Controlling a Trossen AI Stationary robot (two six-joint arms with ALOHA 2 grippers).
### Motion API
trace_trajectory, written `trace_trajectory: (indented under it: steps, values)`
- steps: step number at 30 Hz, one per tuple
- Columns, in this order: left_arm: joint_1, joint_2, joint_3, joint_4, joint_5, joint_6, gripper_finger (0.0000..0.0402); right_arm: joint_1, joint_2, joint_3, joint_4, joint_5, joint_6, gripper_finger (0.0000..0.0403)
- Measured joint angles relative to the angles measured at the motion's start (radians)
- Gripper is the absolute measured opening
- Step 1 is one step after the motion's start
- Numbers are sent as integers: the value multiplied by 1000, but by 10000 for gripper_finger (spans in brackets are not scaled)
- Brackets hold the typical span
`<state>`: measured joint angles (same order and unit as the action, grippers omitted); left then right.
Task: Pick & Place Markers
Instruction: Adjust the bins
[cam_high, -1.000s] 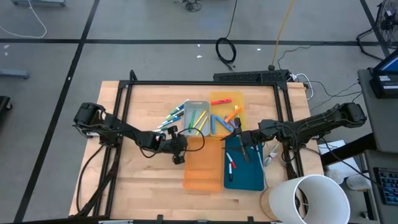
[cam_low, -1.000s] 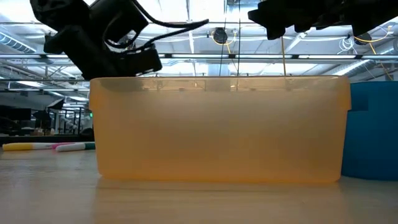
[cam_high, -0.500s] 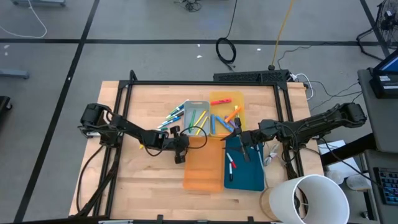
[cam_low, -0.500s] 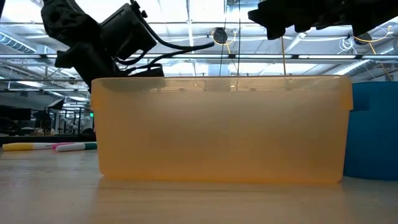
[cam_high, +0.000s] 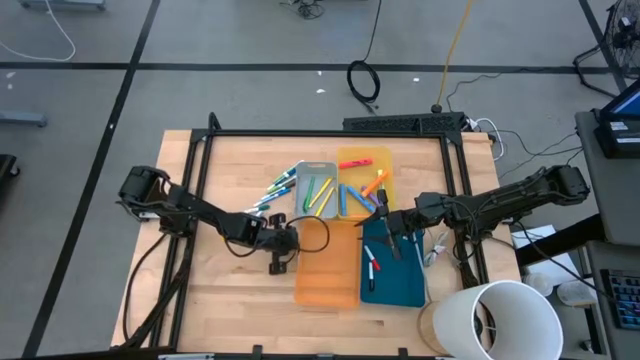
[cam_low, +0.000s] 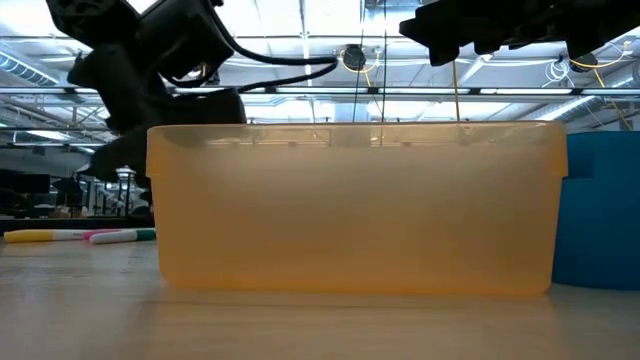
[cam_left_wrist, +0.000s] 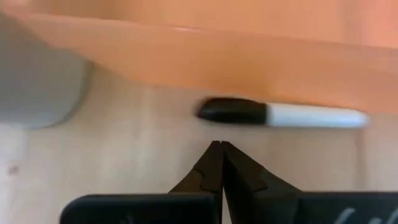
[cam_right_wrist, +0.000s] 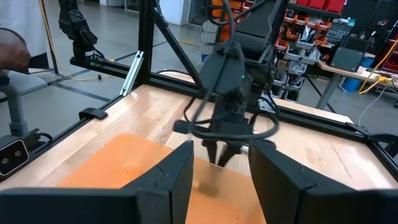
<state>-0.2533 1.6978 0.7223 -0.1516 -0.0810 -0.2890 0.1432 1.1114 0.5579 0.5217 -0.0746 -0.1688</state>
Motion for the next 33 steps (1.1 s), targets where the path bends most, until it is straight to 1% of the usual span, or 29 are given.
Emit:
trace_trajectory:
  steps: [2,4,7,9,14,16,19,24,27,30,33]
  values:
    - [-13,0,0,0,26,3,5,0,0,0,0,0,0,141]
    - [-21,0,0,-1,21,7,11,0,0,0,1,0,0,141]
    - [-23,-21,-1,-6,-30,17,14,0,0,0,1,0,0,141]
    - [-15,-31,-4,14,-61,35,7,0,0,0,1,0,0,141]
    - [1,-41,-9,176,-94,134,8,0,0,0,3,0,0,141]
    - [9,-33,-5,196,-109,137,7,0,0,0,4,0,0,141]
    - [20,-22,-9,153,-152,120,3,0,0,0,5,0,0,141]
    - [49,18,-6,203,-235,107,6,0,0,0,5,0,0,141]
    - [68,42,-4,242,-227,108,4,0,0,0,9,0,0,141]
    - [76,68,-4,310,-210,130,11,0,0,0,4,0,0,141]
    - [77,69,-4,317,-184,145,10,0,0,0,5,0,0,141]
